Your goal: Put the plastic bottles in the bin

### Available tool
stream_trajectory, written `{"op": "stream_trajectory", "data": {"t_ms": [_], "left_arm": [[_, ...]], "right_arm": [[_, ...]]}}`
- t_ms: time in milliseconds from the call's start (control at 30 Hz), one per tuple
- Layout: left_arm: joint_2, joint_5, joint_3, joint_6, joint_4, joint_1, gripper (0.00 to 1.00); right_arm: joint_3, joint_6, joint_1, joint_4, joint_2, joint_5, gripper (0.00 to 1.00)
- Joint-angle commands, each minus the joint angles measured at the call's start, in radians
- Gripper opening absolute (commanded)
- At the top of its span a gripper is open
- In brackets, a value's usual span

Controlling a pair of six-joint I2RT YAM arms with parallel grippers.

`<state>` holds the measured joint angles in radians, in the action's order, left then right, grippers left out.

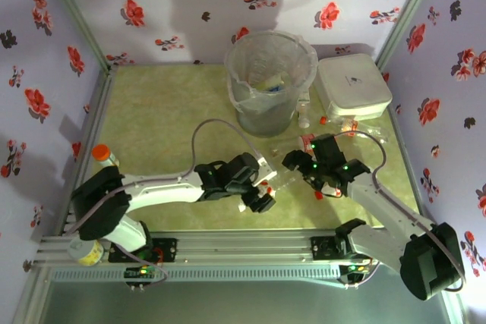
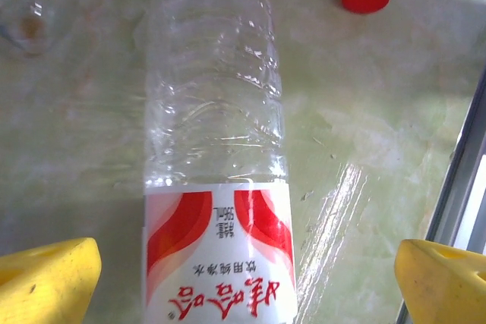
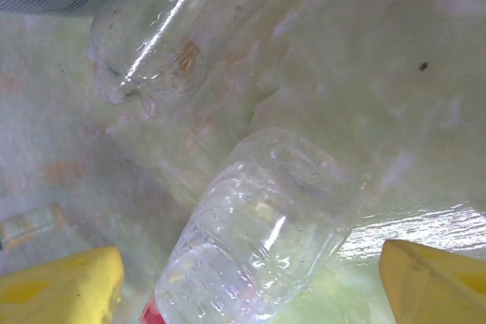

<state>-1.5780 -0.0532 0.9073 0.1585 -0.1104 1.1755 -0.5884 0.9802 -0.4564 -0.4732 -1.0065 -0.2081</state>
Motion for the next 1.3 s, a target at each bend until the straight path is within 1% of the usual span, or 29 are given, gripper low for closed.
{"op": "stream_trajectory", "data": {"t_ms": [0, 100, 200, 467, 567, 633, 767, 867, 1000, 1167, 1267], "left_arm": [[-0.056, 0.027, 0.037, -0.023, -0.057, 0.023, 1.00], [-0.076, 0.058, 0.032, -0.022, -0.043, 0.030, 1.00], [-0.064, 0.086, 0.017, -0.016, -0.013, 0.030, 1.00], [-0.061, 0.124, -0.030, -0.005, 0.062, 0.030, 1.00], [-0.068, 0.149, -0.055, -0.002, 0.096, 0.030, 1.00], [-0.065, 0.159, -0.066, -0.004, 0.109, 0.030, 1.00], [-0.049, 0.183, -0.075, -0.010, 0.120, 0.030, 1.00], [-0.024, 0.211, -0.070, -0.014, 0.103, 0.030, 1.00], [0.075, 0.272, -0.052, -0.024, 0.048, 0.027, 1.00], [0.254, 0.353, -0.030, -0.047, -0.032, -0.002, 1.00], [0.382, 0.374, -0.045, -0.036, -0.044, -0.039, 1.00]], "right_arm": [[0.014, 0.021, -0.004, -0.022, 0.014, 0.032, 0.89], [0.039, 0.046, -0.017, 0.015, 0.010, 0.025, 0.89], [0.074, 0.083, -0.041, 0.081, -0.007, 0.024, 0.88], [0.109, 0.123, -0.090, 0.257, -0.158, 0.039, 0.87], [0.125, 0.135, -0.094, 0.342, -0.231, 0.039, 0.81], [0.126, 0.148, -0.099, 0.399, -0.269, 0.036, 0.74], [0.098, 0.140, -0.103, 0.428, -0.315, 0.039, 0.65], [0.071, 0.128, -0.103, 0.401, -0.301, 0.051, 0.59], [0.009, 0.070, -0.103, 0.263, -0.212, 0.104, 0.51], [-0.148, -0.063, -0.075, 0.045, -0.092, 0.197, 0.49], [-0.265, -0.164, -0.039, -0.016, -0.044, 0.236, 0.48]]}}
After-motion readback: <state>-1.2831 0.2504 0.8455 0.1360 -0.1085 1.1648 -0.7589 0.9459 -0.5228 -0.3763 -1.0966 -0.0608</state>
